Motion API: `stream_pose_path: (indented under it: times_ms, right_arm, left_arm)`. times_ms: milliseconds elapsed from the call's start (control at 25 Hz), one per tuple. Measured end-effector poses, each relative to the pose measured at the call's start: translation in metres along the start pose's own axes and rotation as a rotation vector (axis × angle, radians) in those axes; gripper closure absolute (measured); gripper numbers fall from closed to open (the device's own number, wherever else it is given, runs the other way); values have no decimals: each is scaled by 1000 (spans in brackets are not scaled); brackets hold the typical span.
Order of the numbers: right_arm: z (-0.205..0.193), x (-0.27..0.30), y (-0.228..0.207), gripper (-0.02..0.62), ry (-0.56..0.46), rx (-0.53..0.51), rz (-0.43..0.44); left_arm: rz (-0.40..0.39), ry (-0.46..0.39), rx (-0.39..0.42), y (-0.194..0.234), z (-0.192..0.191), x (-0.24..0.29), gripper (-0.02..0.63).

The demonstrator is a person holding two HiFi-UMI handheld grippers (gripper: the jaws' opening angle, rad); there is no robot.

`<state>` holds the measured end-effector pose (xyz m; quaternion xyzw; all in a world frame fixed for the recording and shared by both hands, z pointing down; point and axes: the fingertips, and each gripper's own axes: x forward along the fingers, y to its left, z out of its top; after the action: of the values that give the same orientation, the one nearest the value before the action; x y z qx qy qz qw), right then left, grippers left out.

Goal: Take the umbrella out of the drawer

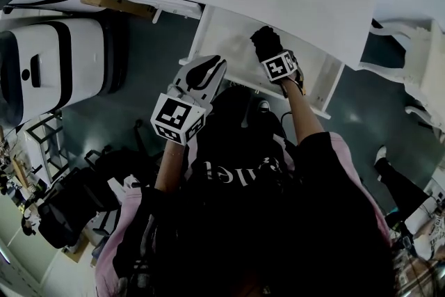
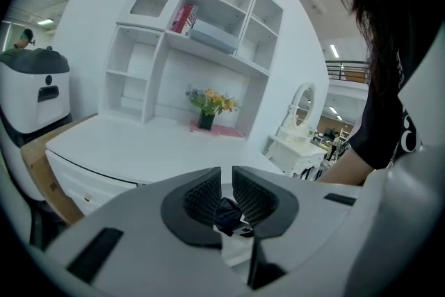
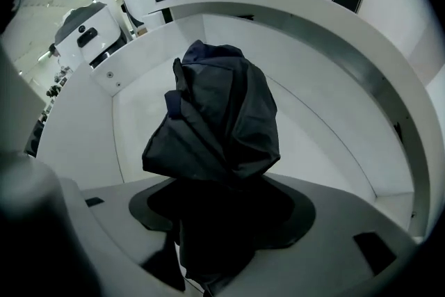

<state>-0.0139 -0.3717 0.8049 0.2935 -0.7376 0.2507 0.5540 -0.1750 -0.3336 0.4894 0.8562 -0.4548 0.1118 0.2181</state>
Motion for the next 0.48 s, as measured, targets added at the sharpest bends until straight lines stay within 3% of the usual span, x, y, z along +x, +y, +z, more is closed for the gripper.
stream_pose_path:
  times_ms: [480]
  right_arm:
    - [3, -24, 5, 325, 4, -27, 60]
  left_arm:
    - [25, -19, -4, 2, 0, -6, 548]
